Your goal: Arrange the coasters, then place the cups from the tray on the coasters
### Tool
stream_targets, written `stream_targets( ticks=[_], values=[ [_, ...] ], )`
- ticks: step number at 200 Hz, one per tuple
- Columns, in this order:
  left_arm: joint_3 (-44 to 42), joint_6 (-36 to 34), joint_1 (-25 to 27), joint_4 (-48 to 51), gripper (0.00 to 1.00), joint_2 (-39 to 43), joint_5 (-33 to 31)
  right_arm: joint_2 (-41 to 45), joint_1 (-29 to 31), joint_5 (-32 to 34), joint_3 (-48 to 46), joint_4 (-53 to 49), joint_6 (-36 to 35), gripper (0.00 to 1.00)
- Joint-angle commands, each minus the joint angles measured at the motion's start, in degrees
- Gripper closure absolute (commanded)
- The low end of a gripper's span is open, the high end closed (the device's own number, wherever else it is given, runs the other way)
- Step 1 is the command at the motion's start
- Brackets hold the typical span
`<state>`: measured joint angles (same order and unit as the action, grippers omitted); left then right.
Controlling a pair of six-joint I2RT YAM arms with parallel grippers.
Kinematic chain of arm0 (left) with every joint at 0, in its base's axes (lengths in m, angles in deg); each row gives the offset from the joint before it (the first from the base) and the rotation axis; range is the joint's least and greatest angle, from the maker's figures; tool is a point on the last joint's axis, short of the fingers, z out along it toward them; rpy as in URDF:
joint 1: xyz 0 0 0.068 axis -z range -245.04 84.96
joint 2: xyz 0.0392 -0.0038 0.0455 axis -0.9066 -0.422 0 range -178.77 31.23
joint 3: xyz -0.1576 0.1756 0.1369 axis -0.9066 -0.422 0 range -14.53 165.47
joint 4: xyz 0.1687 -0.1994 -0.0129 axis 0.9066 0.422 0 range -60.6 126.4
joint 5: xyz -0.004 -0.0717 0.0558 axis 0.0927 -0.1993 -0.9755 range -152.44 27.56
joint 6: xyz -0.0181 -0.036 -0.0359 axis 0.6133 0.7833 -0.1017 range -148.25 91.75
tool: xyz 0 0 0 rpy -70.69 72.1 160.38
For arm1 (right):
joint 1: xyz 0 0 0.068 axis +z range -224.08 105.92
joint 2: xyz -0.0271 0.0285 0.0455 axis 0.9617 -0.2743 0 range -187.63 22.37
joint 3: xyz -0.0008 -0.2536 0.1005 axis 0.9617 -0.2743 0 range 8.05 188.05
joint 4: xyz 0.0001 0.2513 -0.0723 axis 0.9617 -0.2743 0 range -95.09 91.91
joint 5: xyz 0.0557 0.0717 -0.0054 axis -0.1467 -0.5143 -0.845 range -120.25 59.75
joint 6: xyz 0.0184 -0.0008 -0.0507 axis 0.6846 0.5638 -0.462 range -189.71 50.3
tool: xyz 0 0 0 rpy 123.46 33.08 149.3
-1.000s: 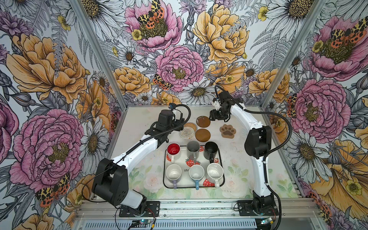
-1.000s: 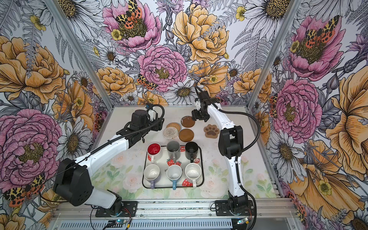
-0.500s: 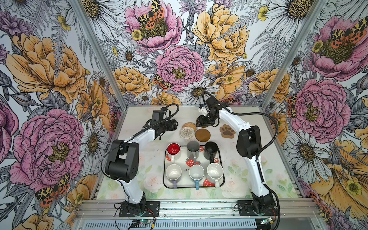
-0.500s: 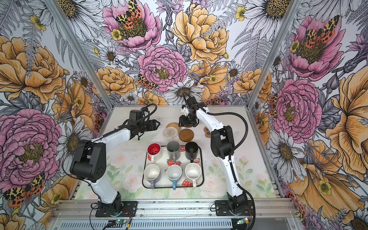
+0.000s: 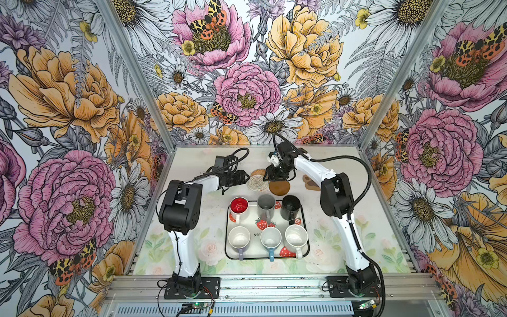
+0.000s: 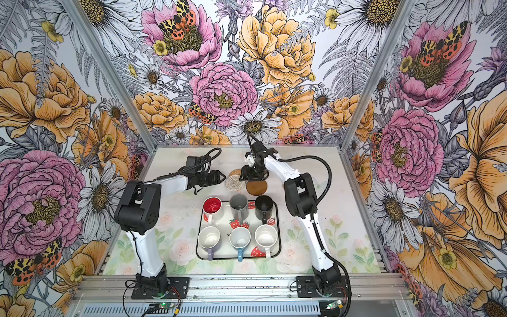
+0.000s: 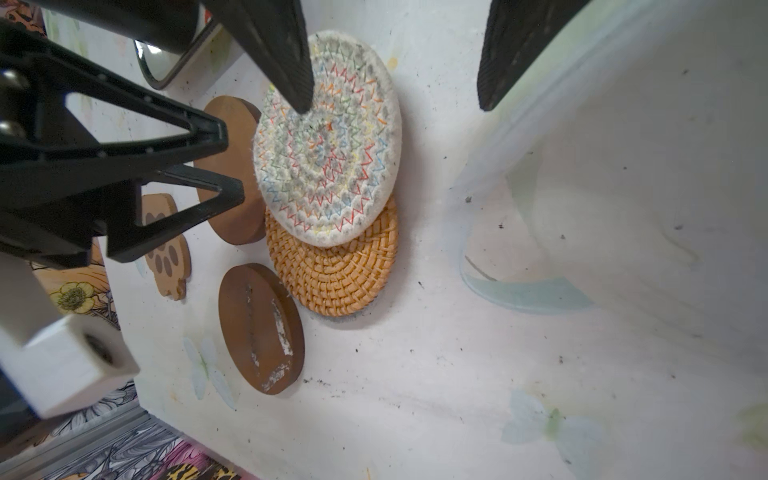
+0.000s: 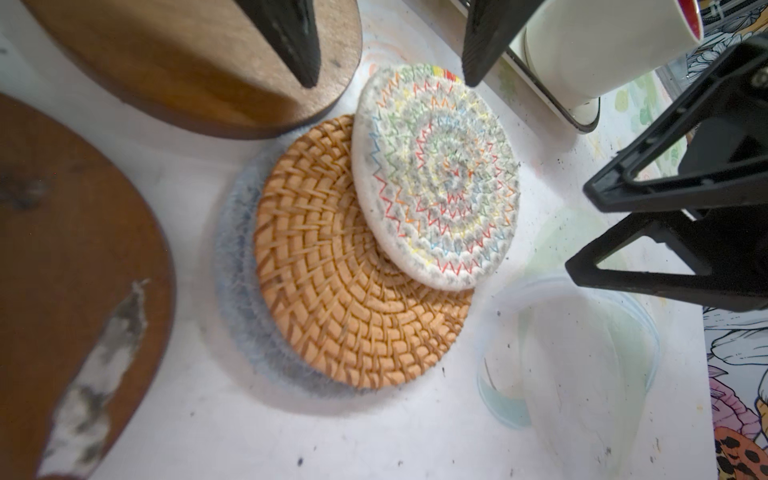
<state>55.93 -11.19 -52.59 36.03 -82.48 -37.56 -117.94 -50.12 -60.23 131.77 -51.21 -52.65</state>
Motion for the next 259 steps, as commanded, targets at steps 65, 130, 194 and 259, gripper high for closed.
stream_targets(
  ticks=[65, 130, 194, 259],
  values=[
    [2.4, 1.9, -0.3, -1.4, 0.52, -4.0, 6.2, -1.4, 0.4, -3.9, -2.3, 4.9, 3.2, 0.58],
    [3.4, 3.2, -0.3, -2.1, 0.70, -7.2, 8.3, -2.1, 0.6, -5.7, -2.3, 6.2, 4.5, 0.66],
    [1.8, 5.5, -0.2, -5.4, 0.92, -5.8, 9.6, -2.9, 1.2, -7.1, -2.0, 7.4, 5.9, 0.75],
    [0.2, 6.7, -0.2, -7.2, 1.00, -2.8, 10.1, -2.3, 1.4, -8.2, -1.9, 8.2, 6.6, 0.80]
  ],
)
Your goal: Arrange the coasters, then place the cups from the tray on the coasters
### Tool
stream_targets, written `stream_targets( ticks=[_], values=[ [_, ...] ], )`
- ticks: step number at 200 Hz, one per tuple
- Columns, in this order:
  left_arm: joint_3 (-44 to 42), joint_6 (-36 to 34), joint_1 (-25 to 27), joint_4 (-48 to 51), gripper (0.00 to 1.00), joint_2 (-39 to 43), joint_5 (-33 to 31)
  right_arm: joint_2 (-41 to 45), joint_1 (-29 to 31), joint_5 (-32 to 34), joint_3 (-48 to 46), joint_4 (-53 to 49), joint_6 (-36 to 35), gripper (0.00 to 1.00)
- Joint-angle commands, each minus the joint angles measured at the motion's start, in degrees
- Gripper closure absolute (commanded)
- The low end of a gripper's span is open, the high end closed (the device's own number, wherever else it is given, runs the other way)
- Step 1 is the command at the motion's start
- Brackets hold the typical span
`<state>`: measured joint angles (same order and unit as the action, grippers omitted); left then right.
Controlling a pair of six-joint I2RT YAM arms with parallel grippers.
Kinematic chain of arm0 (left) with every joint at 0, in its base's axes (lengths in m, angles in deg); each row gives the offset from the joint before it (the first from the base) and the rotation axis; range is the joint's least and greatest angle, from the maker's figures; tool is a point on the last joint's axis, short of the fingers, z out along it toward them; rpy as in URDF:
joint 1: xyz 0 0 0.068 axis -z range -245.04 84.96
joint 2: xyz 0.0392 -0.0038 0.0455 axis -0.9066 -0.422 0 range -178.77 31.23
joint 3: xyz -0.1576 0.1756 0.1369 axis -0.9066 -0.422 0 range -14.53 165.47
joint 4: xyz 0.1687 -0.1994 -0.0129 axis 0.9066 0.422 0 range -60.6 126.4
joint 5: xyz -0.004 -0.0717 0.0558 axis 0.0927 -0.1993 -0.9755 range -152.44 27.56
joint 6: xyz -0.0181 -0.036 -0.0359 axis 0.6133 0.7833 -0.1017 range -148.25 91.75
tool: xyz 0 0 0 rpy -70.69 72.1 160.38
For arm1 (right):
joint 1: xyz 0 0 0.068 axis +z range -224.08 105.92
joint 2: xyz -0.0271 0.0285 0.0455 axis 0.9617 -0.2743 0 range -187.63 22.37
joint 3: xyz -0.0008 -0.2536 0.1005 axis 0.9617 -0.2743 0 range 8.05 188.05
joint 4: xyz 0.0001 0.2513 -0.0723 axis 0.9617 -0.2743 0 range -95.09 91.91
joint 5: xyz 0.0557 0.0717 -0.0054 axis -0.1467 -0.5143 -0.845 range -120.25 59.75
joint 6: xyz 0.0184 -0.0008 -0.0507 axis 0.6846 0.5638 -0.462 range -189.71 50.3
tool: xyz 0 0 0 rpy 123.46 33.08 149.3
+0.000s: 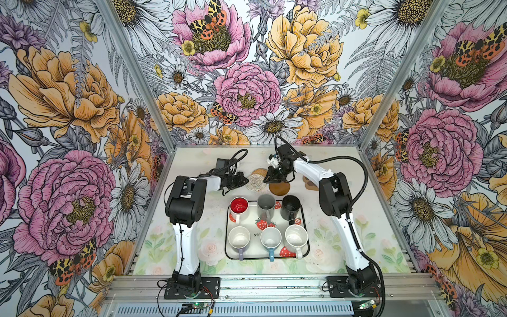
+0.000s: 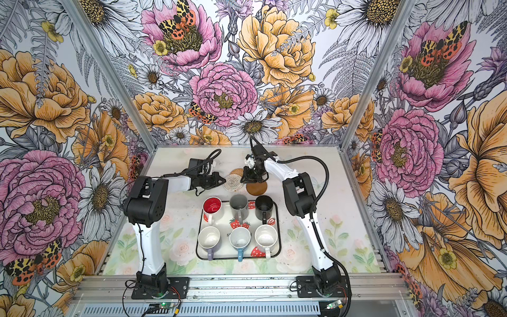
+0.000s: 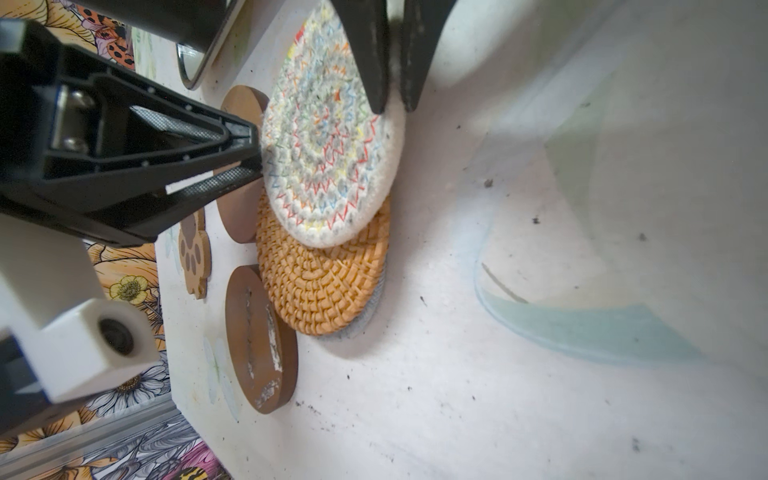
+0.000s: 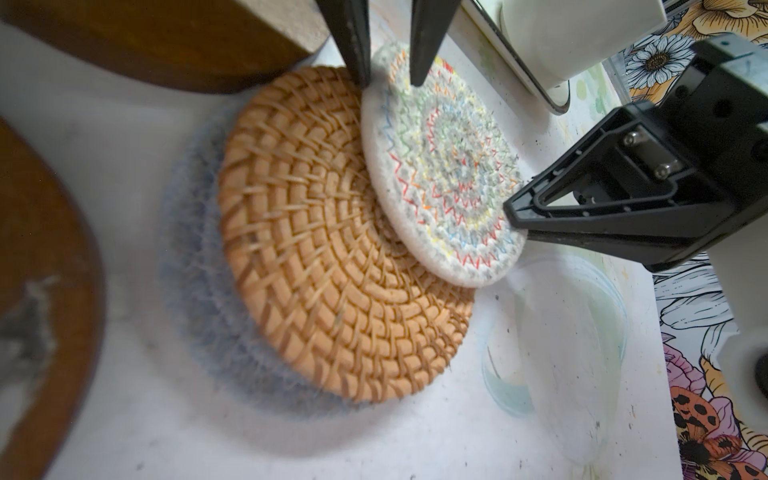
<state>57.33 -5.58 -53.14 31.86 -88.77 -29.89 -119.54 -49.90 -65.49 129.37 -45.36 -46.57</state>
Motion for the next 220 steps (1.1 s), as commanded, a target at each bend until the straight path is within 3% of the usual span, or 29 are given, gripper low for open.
stream_targets(
  ticks=[1, 27, 124, 220],
  values=[
    [-1.3, 1.2, 0.4, -3.0, 1.00, 3.5, 2.5, -0.7, 1.2, -2.9, 0.5, 2.4, 0.5, 0.80],
    [-2.2, 1.5, 0.2, -3.3, 1.00, 5.3, 2.3, -0.2, 1.2, -3.0, 0.5, 2.6, 0.6, 0.78],
    [-5.2, 2.6, -3.8, -4.3, 1.00, 12.6, 1.7, 3.0, 1.0, -2.8, -0.5, 2.9, -0.2, 0.50],
    [-6.8, 0.9, -14.4, -2.4, 1.00, 12.3, -0.4, 6.8, -0.1, -2.0, -3.5, 3.6, -0.6, 0.49]
  ],
)
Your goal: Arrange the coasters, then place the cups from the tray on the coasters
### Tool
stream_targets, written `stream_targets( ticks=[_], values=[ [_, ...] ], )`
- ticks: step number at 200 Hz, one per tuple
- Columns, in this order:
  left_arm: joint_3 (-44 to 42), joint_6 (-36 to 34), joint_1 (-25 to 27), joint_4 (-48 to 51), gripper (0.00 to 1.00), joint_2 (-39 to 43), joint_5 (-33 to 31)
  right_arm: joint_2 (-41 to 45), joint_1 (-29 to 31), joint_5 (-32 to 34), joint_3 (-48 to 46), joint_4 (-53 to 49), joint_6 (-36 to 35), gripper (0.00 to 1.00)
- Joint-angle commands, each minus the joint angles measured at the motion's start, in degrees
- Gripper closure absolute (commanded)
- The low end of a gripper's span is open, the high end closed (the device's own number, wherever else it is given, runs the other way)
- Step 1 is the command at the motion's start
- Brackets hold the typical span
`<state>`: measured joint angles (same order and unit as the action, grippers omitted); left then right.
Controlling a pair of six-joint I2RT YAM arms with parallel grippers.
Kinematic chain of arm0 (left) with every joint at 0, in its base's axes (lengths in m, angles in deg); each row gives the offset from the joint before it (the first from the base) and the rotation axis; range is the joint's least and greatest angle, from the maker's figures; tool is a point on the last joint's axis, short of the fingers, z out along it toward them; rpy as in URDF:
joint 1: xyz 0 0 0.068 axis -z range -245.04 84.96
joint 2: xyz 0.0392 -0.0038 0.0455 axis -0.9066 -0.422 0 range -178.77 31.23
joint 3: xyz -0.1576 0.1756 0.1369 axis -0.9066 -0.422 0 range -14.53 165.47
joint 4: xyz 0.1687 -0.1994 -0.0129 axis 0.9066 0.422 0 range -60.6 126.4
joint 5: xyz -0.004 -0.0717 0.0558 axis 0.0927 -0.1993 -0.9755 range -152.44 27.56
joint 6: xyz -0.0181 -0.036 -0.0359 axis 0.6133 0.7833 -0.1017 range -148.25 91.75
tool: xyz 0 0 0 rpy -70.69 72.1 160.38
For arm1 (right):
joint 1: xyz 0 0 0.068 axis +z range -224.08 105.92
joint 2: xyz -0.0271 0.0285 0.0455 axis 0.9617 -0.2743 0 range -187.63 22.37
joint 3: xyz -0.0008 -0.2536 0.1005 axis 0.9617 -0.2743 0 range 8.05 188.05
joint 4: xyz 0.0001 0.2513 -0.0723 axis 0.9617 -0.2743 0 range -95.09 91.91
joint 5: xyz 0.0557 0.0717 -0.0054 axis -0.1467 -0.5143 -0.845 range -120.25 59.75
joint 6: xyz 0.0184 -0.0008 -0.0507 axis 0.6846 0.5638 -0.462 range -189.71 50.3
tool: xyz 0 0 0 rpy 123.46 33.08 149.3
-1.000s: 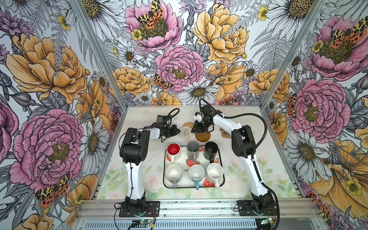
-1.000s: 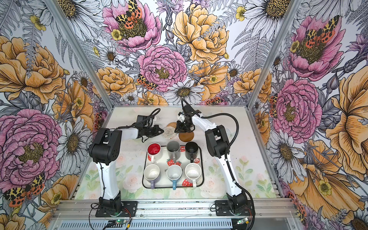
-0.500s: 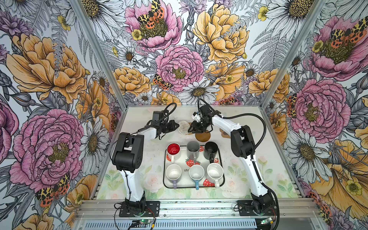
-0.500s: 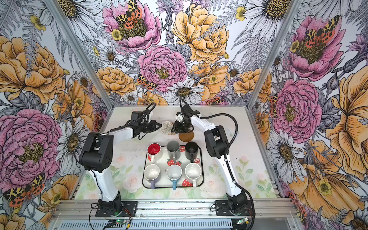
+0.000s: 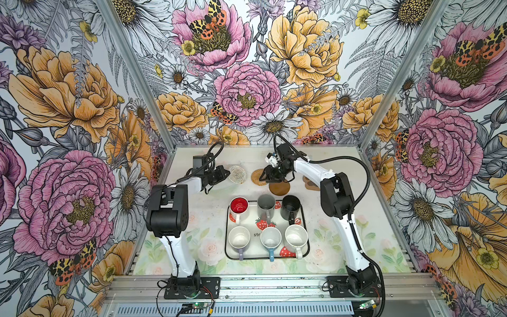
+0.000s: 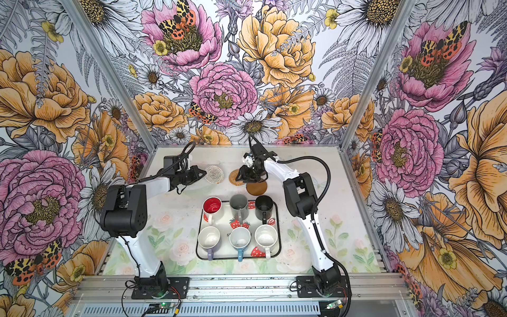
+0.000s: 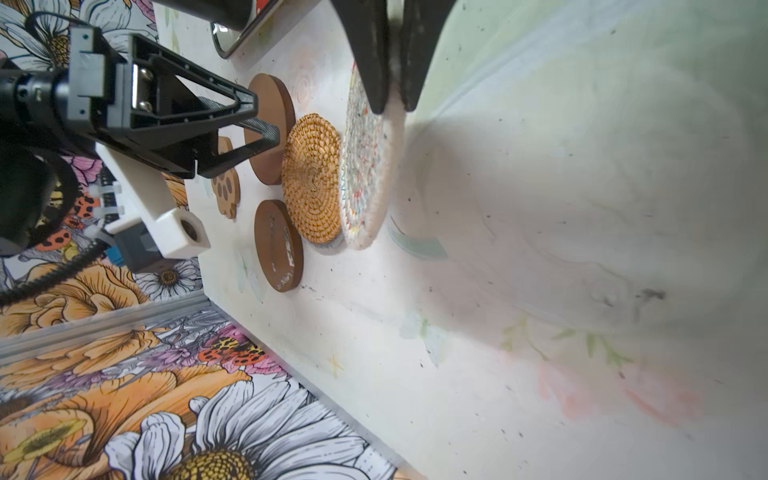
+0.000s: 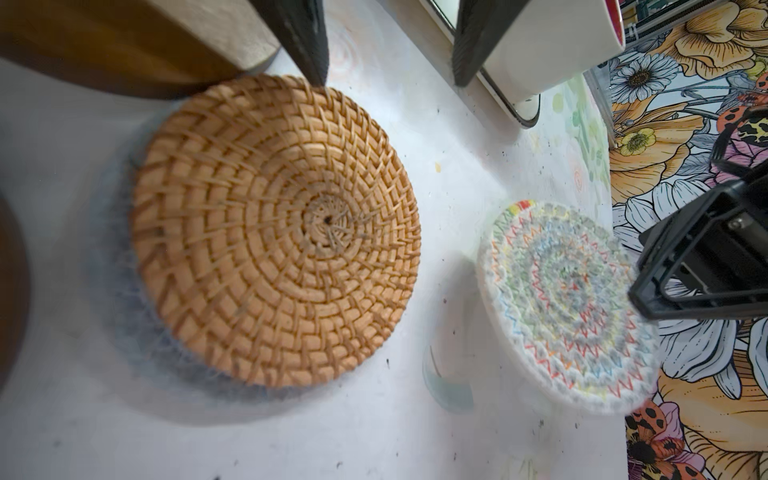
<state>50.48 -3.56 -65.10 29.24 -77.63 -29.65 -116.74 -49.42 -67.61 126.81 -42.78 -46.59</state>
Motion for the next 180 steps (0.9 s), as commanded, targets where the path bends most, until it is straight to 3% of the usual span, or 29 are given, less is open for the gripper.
stream_targets(
  ticks=[1, 108, 180],
  values=[
    [0.1, -1.2, -2.5, 0.3, 1.00, 1.1, -0.7, 4.0, -0.6, 0.1, -0.9, 1.0, -0.6, 0.49],
    [0.1, -0.1, -9.9, 0.8, 1.00, -3.7, -3.4, 4.5, -1.9, 0.7, -2.2, 1.4, -0.1, 0.49],
    [2.2, 1.4, -11.4, 0.3, 1.00, -6.4, -2.1, 3.4, -3.7, 1.2, -0.7, 1.5, 0.9, 0.49]
  ],
)
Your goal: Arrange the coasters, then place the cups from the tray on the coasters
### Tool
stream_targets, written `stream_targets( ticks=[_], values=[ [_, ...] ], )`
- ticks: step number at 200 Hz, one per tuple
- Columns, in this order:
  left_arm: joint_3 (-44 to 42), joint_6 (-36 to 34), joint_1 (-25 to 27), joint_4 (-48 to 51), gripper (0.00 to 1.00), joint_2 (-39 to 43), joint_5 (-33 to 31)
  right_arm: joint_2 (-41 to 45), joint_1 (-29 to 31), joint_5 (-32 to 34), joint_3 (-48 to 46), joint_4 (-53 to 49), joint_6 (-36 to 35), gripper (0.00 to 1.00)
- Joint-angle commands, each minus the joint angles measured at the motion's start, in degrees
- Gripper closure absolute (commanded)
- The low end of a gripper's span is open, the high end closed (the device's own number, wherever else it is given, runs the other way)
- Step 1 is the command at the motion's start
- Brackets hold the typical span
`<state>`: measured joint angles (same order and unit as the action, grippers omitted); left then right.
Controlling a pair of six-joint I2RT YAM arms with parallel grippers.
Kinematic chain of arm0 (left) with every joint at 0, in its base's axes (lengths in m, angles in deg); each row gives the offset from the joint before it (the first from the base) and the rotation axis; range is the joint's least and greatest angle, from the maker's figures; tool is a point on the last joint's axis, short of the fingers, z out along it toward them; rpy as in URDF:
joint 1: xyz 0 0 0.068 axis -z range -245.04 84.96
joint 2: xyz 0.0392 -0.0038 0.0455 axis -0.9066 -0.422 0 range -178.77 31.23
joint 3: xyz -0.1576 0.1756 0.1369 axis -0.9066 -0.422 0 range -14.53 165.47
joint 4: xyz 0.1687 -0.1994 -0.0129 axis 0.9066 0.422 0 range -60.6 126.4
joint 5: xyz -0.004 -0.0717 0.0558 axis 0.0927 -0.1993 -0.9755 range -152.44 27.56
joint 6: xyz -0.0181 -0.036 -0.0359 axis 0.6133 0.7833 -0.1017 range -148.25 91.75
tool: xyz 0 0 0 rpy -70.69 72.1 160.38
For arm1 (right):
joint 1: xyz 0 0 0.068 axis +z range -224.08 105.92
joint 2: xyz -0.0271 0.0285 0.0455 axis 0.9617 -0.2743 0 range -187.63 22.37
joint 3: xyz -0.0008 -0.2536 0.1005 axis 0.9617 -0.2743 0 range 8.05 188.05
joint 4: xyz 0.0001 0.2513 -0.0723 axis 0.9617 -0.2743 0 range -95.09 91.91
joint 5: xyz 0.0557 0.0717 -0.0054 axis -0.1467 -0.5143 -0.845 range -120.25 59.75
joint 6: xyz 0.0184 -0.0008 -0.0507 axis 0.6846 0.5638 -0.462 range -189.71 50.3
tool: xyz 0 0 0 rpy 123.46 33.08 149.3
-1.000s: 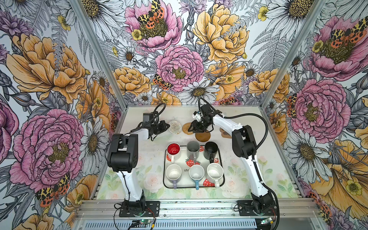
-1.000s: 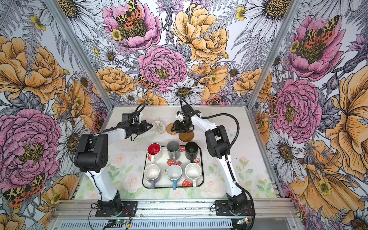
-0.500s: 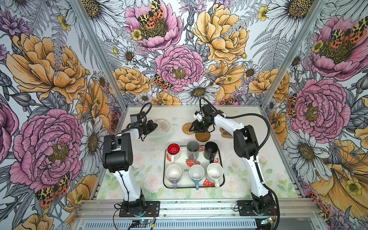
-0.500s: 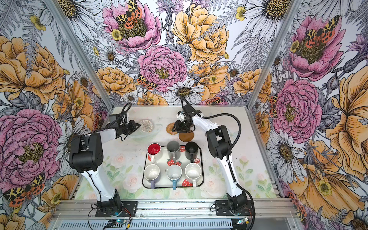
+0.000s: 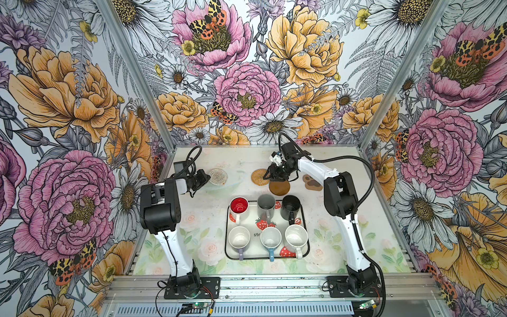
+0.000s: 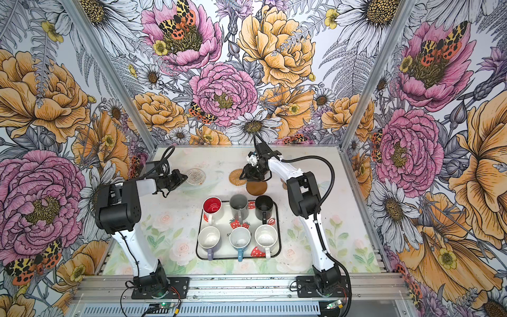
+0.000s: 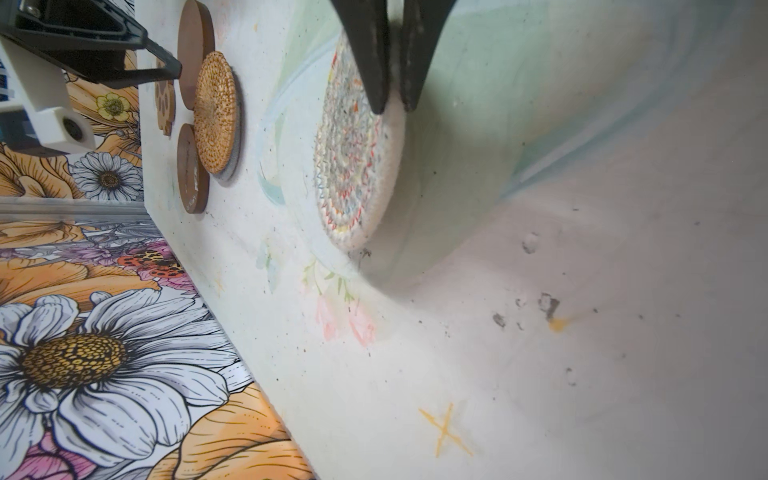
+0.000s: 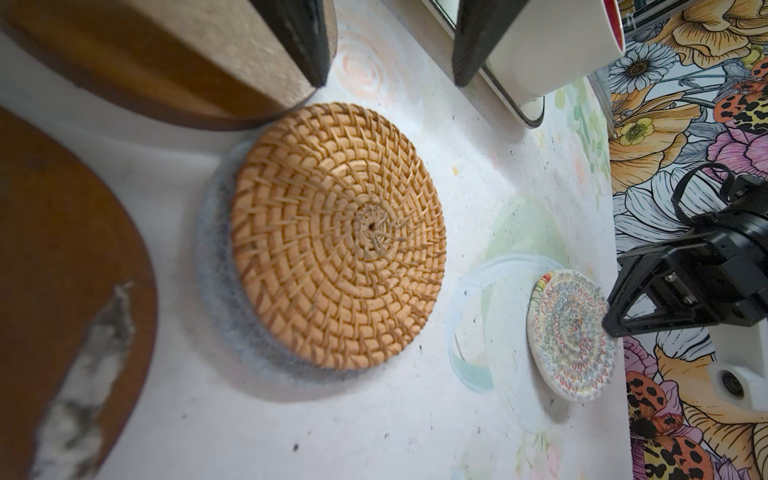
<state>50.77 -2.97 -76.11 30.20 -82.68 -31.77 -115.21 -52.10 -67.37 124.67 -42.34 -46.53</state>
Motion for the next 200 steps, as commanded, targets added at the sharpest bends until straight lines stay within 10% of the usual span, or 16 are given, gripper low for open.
stream_targets(
  ticks=[1, 90, 200],
  values=[
    [2.0, 0.8, -0.4, -0.8, 1.00, -1.3, 0.0, 1.9, -1.0, 0.9, 1.4, 1.1, 0.9, 0.49],
    [0.7, 1.0, -0.5, -1.3, 0.57, 4.1, -1.9, -5.6, -3.1, 0.5, 9.9, 0.8, 3.5, 0.50],
    [2.4, 2.7, 9.3, -1.4, 0.55, 11.2, -2.2, -12.7, -3.2, -0.4, 15.0, 0.8, 4.6, 0.54]
  ],
)
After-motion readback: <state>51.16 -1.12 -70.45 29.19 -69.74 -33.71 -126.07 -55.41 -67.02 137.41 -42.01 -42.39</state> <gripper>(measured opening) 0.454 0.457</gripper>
